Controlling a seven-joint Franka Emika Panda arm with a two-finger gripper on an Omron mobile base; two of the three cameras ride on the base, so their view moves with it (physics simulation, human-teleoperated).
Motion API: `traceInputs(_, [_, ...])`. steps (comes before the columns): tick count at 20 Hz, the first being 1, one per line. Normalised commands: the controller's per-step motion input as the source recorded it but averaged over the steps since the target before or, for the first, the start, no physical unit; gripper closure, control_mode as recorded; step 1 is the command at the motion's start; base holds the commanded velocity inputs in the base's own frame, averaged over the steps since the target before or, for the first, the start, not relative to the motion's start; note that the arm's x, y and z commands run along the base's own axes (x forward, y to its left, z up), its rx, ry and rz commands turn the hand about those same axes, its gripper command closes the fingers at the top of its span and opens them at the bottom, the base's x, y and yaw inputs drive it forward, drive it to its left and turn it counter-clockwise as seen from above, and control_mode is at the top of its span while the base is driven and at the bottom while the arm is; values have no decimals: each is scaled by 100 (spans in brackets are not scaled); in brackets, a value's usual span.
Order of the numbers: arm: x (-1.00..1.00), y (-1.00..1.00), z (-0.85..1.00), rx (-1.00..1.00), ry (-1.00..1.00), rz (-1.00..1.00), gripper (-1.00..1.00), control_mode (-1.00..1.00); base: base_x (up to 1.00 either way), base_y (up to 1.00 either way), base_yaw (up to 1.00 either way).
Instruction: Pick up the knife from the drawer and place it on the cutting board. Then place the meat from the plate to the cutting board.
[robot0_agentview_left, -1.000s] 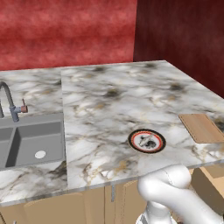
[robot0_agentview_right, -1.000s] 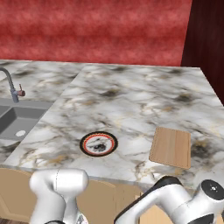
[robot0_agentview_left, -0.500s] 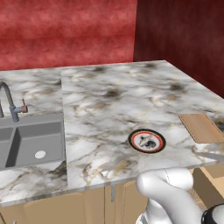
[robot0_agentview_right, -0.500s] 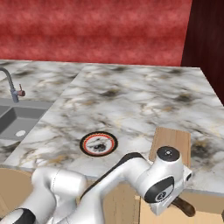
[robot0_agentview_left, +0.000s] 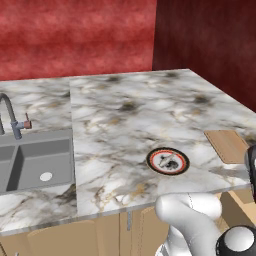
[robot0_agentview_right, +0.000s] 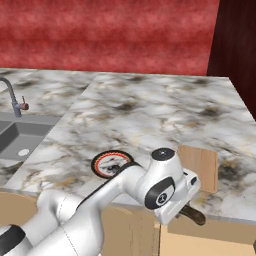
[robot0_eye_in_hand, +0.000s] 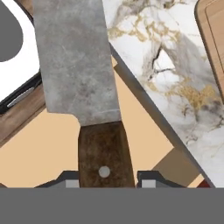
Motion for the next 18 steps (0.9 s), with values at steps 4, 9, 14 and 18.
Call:
traceInputs(4, [39, 15, 19, -2, 5, 0, 100, -100, 0, 0, 0])
traceInputs(9, [33, 11, 15, -1, 2, 0, 100, -100, 0, 0, 0])
traceInputs(14, [20, -1, 1, 0, 0, 0, 100, -100, 0, 0, 0])
traceInputs(18, [27, -8, 2, 0, 0, 0, 100, -100, 0, 0, 0])
